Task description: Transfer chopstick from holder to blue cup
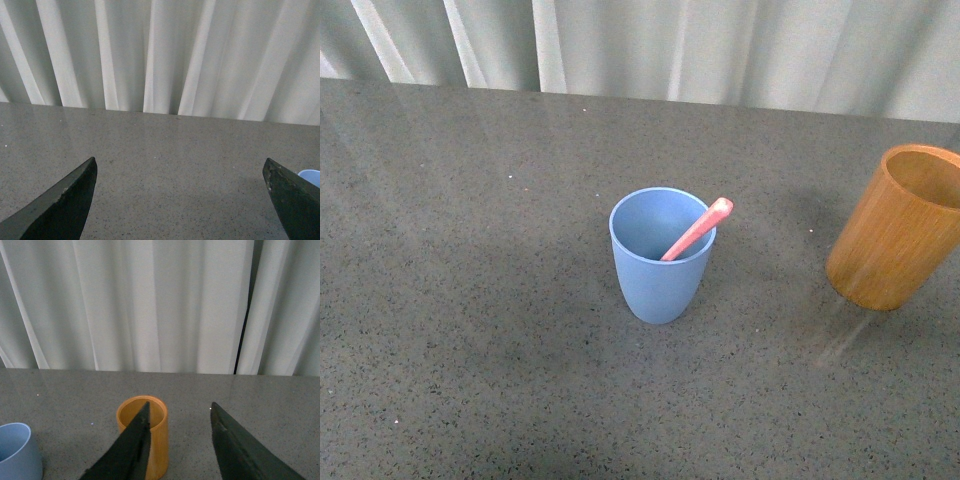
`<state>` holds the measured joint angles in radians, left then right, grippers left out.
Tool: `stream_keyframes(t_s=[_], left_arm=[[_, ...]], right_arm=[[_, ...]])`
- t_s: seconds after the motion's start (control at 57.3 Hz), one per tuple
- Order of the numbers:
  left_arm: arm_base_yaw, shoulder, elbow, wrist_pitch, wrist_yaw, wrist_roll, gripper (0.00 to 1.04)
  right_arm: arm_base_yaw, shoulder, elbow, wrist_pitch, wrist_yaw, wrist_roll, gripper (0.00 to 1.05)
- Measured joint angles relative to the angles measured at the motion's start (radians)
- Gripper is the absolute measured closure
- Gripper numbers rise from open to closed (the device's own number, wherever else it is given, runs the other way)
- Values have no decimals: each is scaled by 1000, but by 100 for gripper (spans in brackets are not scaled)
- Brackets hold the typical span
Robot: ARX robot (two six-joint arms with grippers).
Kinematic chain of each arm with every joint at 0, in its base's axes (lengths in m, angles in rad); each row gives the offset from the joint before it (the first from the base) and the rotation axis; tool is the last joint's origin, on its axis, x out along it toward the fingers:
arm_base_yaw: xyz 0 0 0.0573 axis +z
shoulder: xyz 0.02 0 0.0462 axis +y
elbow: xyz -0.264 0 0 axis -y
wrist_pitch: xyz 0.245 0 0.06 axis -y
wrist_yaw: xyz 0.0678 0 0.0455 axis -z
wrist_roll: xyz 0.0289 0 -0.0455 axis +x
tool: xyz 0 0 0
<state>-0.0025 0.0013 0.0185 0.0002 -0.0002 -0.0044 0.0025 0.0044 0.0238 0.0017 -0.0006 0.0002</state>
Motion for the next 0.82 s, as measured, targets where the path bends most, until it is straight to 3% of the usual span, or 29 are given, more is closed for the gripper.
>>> stream_keyframes(t_s=[0.314,0.82], left_arm=[[0,0,0,0,0,0,7],[0,0,0,0,0,0,7]], right_arm=[[0,0,0,0,0,1,8],[0,0,0,0,0,0,10]])
